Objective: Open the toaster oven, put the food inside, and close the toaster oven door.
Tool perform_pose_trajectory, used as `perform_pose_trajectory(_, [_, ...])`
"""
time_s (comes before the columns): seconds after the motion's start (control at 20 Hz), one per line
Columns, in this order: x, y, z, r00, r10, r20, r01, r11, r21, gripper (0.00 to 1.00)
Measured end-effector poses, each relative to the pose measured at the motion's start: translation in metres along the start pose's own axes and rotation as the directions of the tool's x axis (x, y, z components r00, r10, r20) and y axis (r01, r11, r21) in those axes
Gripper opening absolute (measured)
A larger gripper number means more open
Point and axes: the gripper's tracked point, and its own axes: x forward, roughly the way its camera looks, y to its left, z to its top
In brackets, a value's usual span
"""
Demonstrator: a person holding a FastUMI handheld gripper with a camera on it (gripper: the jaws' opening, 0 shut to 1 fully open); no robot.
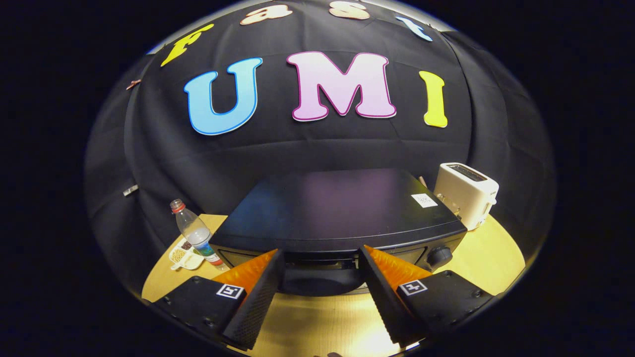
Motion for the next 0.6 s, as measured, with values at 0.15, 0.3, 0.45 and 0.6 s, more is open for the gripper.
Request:
perform_pose_trajectory(0.15, [-0.006,-0.002,-0.007,1.000,-0.016,-0.016,0.016,1.000,0.002,0.97])
perform_pose_trajectory(0.3, [-0.023,-0.003,-0.021,0.999,-0.020,-0.048,0.020,1.000,-0.004,0.97])
perform_pose_trajectory(0.45, [-0.042,-0.005,-0.042,0.995,-0.010,-0.100,0.013,0.999,0.029,0.97])
perform_pose_trajectory(0.6, [-0.058,-0.007,-0.064,0.986,0.000,-0.165,0.009,0.998,0.057,0.97])
